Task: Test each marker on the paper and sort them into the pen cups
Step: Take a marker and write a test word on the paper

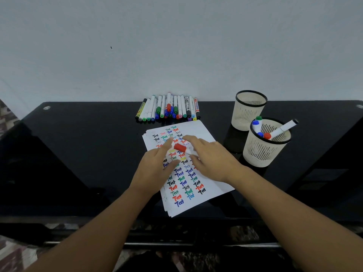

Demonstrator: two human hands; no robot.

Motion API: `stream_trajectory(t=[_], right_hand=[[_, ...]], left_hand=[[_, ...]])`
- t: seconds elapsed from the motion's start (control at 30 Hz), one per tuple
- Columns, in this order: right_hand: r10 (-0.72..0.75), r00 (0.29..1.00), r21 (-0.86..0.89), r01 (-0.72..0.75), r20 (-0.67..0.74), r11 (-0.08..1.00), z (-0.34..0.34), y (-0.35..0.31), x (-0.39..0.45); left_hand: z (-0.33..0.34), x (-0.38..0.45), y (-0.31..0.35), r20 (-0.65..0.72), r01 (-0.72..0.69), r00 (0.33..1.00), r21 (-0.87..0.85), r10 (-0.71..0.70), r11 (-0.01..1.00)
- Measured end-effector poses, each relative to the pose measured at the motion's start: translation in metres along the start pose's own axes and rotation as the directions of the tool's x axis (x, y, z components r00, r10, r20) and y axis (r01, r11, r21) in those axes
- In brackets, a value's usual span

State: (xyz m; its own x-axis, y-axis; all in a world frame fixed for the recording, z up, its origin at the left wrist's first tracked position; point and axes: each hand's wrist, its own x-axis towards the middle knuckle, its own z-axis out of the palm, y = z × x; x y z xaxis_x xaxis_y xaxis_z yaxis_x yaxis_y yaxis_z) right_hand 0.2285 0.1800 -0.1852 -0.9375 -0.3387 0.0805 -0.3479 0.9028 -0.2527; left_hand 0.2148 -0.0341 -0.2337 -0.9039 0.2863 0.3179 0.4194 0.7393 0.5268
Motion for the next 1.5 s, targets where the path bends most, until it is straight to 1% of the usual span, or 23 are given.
stream_trajectory(t=[0.07,0.17,0.33,0.47,0.57,0.67,0.7,0.77,0.87,0.9,0.97,1.03,1.1,1.23,1.27,1.33,1.37,1.43,1.5], right_hand=[[0.021,1.0,0.061,-0.02,-0.003,0.998,0.0,0.001,-0.002],[0.049,0.999,0.093,-0.049,0.003,0.994,-0.002,0.002,-0.004],[0.097,0.995,0.217,-0.097,0.013,0.971,0.0,0.005,-0.007],[0.116,0.993,0.232,-0.114,0.006,0.966,0.0,0.004,-0.012],[0.134,0.991,0.242,-0.131,0.005,0.961,0.003,0.006,-0.014],[0.158,0.987,0.276,-0.142,-0.038,0.951,0.004,0.006,-0.017],[0.166,0.985,0.324,-0.14,-0.055,0.936,0.003,0.007,-0.017],[0.162,0.986,0.424,-0.128,-0.045,0.897,-0.001,0.007,-0.018],[0.155,0.988,0.464,-0.13,-0.016,0.876,-0.008,0.006,-0.018],[0.179,0.984,0.493,-0.145,-0.022,0.858,-0.011,0.006,-0.018],[0.232,0.972,0.601,-0.174,-0.02,0.78,-0.019,0.005,-0.02],[0.26,0.965,0.684,-0.167,-0.033,0.71,-0.026,0.006,-0.02],[0.282,0.956,0.719,-0.142,-0.078,0.68,-0.035,0.006,-0.021],[0.332,0.918,0.679,-0.1,-0.219,0.727,-0.055,0.001,-0.027],[0.331,0.903,0.633,-0.09,-0.273,0.769,-0.062,-0.001,-0.03],[0.284,0.869,0.449,-0.082,-0.404,0.89,-0.075,0.0,-0.037],[0.26,0.849,0.359,-0.09,-0.461,0.929,-0.082,0.003,-0.04],[0.255,0.807,0.263,-0.129,-0.533,0.956,-0.094,0.011,-0.048],[0.304,0.765,0.258,-0.186,-0.567,0.948,-0.106,0.022,-0.057]], left_hand=[[0.001,0.002,0.0,0.031,0.024,0.999,0.015,-0.024,1.0],[0.001,0.004,0.0,0.039,0.013,0.999,0.07,-0.016,0.997],[0.004,0.006,-0.004,0.055,0.007,0.998,0.102,-0.013,0.995],[0.005,0.006,-0.005,0.065,-0.014,0.998,0.115,0.007,0.993],[0.005,0.006,-0.006,0.051,-0.052,0.998,0.118,0.047,0.992],[0.005,0.008,-0.005,0.065,-0.071,0.996,0.147,0.062,0.987],[0.005,0.009,-0.005,0.092,-0.057,0.995,0.163,0.043,0.985],[0.006,0.01,-0.005,0.177,-0.021,0.984,0.199,-0.015,0.98],[0.007,0.014,-0.006,0.28,-0.008,0.958,0.266,-0.069,0.964],[0.007,0.014,-0.006,0.291,-0.007,0.954,0.274,-0.076,0.962],[0.006,0.015,-0.006,0.296,-0.006,0.952,0.281,-0.081,0.96],[0.006,0.015,-0.006,0.303,-0.005,0.949,0.289,-0.086,0.957],[0.005,0.016,-0.005,0.308,-0.004,0.947,0.293,-0.09,0.956],[0.005,0.015,-0.005,0.31,-0.001,0.947,0.283,-0.091,0.959],[0.005,0.014,-0.005,0.312,0.001,0.945,0.282,-0.093,0.959],[0.004,0.014,-0.005,0.317,0.003,0.944,0.279,-0.095,0.96],[0.004,0.015,-0.004,0.318,0.004,0.943,0.277,-0.096,0.961],[0.004,0.016,-0.003,0.321,0.006,0.942,0.277,-0.098,0.961],[0.005,0.015,-0.005,0.322,0.011,0.941,0.273,-0.103,0.962]])
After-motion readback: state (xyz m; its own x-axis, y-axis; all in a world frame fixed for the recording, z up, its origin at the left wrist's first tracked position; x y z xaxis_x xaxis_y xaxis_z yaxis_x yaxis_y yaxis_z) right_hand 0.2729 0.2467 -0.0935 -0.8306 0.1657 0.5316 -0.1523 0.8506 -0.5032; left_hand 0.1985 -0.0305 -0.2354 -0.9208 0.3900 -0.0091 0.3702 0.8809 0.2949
